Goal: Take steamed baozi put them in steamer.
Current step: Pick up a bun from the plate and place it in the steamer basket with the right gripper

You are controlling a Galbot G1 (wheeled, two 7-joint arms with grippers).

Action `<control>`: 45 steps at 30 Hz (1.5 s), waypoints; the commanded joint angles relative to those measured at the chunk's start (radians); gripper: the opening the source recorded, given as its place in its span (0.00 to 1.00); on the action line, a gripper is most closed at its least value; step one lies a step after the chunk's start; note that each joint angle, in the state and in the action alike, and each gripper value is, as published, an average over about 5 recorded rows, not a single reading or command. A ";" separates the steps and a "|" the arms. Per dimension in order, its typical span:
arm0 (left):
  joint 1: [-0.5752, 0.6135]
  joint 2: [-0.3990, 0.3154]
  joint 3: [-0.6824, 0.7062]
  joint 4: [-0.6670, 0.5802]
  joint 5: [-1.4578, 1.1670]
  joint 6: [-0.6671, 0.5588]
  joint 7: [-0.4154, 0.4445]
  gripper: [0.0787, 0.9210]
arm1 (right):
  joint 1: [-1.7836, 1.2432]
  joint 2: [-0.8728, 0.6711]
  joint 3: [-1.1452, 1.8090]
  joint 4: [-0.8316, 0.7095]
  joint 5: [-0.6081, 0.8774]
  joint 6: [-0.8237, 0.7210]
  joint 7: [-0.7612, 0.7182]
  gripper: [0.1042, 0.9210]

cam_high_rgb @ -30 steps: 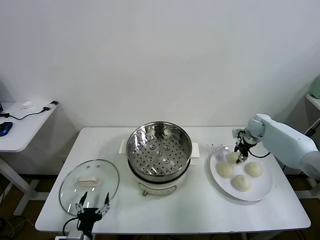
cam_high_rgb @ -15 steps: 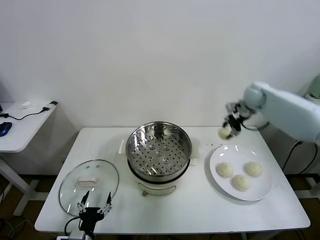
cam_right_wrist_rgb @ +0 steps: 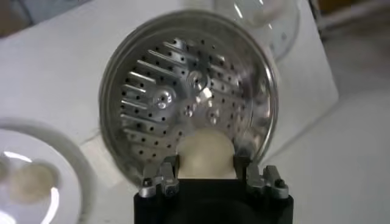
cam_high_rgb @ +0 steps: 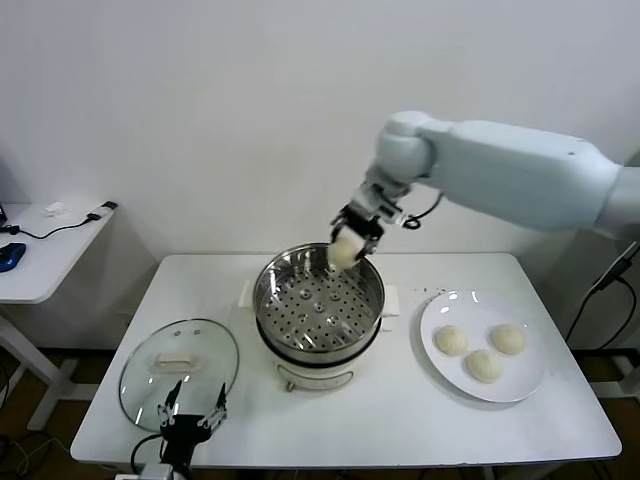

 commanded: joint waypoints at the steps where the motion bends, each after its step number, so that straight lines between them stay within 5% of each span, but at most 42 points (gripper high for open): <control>1: 0.004 -0.003 0.003 -0.007 0.007 -0.003 -0.001 0.88 | -0.150 0.102 0.016 -0.088 -0.381 0.297 0.137 0.61; 19: -0.009 0.003 0.004 0.022 0.007 -0.007 -0.005 0.88 | -0.309 0.145 0.141 -0.336 -0.589 0.334 0.209 0.62; 29: -0.019 0.007 0.000 0.032 0.002 -0.008 -0.012 0.88 | -0.322 0.179 0.150 -0.396 -0.555 0.347 0.229 0.69; 37: -0.012 0.006 0.000 0.022 0.001 -0.009 -0.016 0.88 | -0.240 0.142 0.106 -0.314 -0.339 0.323 0.122 0.87; 45: -0.004 -0.001 0.013 0.007 0.006 -0.008 -0.013 0.88 | 0.041 -0.023 0.023 -0.247 0.195 0.190 -0.114 0.88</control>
